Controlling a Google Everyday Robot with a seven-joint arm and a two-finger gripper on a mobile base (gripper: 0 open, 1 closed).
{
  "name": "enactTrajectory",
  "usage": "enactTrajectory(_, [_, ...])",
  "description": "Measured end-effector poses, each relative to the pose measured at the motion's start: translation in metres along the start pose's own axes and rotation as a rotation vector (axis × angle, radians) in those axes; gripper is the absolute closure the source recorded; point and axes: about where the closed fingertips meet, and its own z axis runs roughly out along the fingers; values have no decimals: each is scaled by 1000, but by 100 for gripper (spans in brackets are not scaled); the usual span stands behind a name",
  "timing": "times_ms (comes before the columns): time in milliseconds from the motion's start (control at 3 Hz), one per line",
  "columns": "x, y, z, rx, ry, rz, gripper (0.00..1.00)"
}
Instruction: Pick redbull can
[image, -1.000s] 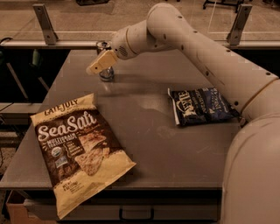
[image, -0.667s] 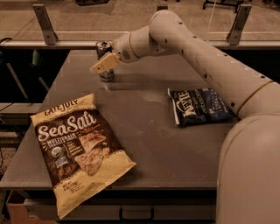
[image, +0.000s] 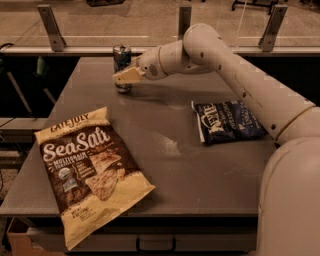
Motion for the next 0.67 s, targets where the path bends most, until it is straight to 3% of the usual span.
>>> enactTrajectory(333, [-37, 48, -26, -119, -86, -62, 87])
enactTrajectory(667, [-41, 59, -25, -152, -94, -73, 100])
